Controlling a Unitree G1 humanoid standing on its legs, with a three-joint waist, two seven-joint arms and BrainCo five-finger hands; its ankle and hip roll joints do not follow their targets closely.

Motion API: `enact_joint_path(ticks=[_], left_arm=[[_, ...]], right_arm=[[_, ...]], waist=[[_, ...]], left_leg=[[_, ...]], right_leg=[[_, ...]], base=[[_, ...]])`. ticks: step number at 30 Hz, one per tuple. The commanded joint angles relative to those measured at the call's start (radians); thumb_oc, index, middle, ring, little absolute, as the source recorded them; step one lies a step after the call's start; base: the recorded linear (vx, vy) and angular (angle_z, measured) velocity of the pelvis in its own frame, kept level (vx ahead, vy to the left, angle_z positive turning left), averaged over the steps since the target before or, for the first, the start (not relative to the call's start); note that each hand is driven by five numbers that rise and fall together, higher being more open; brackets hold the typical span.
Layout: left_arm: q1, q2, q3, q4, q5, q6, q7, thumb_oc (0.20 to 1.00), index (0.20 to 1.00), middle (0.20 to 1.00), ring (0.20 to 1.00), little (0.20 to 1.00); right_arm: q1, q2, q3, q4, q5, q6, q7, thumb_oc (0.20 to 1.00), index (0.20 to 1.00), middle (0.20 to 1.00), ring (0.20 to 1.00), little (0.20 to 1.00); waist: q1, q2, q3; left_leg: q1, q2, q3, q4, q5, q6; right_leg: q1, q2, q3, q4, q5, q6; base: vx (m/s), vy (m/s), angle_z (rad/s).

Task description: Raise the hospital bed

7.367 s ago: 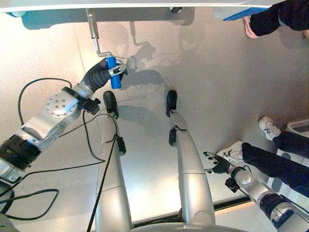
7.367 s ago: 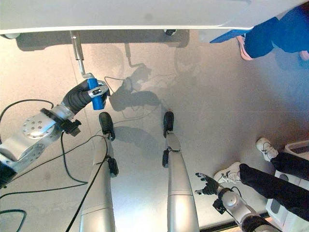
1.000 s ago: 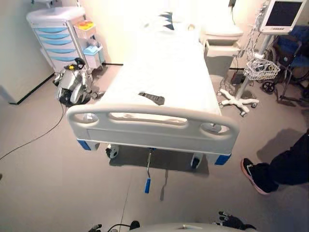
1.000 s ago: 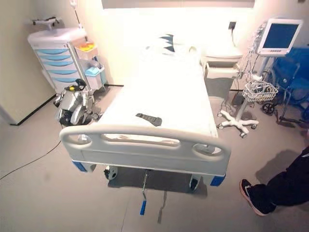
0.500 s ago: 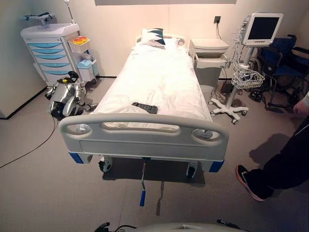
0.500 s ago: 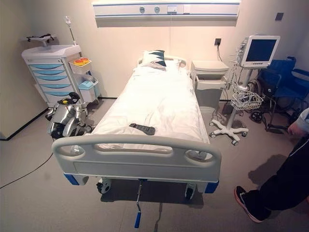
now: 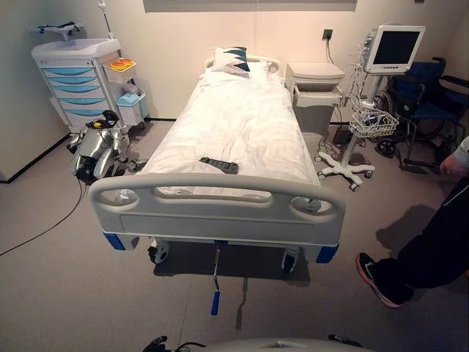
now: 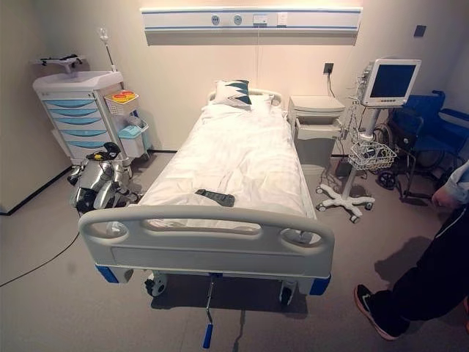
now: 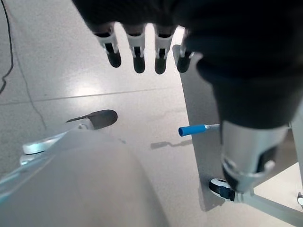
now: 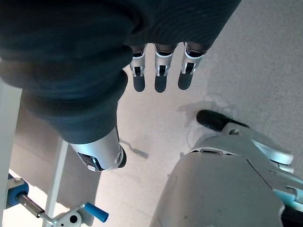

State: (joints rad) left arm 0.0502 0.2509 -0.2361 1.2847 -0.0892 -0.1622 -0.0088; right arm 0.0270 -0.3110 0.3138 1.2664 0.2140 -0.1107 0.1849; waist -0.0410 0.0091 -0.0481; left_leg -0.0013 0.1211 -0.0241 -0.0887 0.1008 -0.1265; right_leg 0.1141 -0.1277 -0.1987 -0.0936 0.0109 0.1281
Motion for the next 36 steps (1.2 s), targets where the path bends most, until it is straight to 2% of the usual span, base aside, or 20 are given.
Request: enact_joint_path(ticks=[1, 36], left_arm=[[-0.069, 0.007, 0.004, 0.054, 0.047, -0.017, 0.003, 1.000, 1.000, 1.000, 1.000, 1.000], [-0.062, 0.005, 0.004, 0.078, 0.052, -0.010, -0.012, 1.000, 1.000, 1.000, 1.000, 1.000]], right_arm=[[-0.063, 0.036, 0.030, 0.019, -0.016, -0.011, -0.007, 1.000, 1.000, 1.000, 1.000, 1.000], [-0.073, 0.044, 0.043, 0.026, -0.032, -0.007, -0.001, 1.000, 1.000, 1.000, 1.000, 1.000]], waist=[[-0.005, -0.047, 0.013], [-0.010, -0.043, 0.005]], left_leg=[[0.045, -0.061, 0.061, 0.001, -0.055, 0.049], [0.039, -0.054, 0.077, 0.001, -0.056, 0.045]], right_leg=[[-0.064, -0.014, -0.014, 0.009, 0.071, 0.041], [-0.077, -0.017, 0.001, 0.006, 0.072, 0.042]], base=[[0.00, 0.000, 0.00], [0.00, -0.002, -0.02]])
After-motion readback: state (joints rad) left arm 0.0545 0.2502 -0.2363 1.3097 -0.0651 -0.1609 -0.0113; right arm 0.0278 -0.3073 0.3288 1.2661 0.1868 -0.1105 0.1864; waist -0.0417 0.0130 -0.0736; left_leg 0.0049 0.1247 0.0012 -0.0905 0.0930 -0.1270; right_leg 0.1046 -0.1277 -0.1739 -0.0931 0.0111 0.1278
